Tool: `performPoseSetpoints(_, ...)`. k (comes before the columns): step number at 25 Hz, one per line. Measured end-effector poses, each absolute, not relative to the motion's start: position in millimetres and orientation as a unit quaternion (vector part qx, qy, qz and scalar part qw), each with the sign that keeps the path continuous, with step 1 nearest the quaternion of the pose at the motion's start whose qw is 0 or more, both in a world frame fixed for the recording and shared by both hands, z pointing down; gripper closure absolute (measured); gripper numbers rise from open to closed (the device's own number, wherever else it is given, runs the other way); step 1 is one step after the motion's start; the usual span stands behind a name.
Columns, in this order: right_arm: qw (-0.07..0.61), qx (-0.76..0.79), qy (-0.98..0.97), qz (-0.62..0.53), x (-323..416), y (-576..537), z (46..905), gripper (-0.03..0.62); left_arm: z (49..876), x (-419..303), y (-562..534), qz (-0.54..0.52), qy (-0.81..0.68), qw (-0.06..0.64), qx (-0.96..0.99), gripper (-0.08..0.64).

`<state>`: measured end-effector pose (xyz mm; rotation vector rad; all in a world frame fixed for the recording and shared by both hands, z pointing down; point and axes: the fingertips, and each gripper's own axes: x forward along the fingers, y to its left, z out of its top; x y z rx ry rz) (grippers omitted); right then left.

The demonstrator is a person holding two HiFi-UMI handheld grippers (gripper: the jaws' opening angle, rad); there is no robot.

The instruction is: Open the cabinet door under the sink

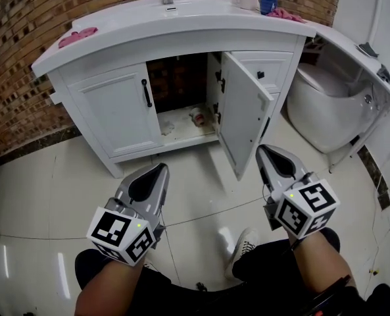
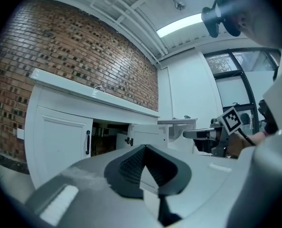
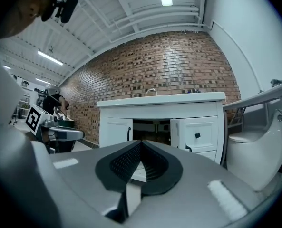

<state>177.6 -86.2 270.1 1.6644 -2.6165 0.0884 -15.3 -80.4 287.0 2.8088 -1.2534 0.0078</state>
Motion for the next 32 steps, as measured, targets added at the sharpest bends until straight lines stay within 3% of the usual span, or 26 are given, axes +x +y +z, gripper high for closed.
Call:
performPoseSetpoints(12,0.042,0.485,-0.872,0.051,122,-58,298,0.584,292,-45,-49,0.009,-0.413,0.036,0.910,0.557)
performPoseSetpoints(32,0.053,0.454,-0.888,0.046,102,-37,299,0.584,290,-41,-38,0.020,-0.411,0.021,0.911,0.557)
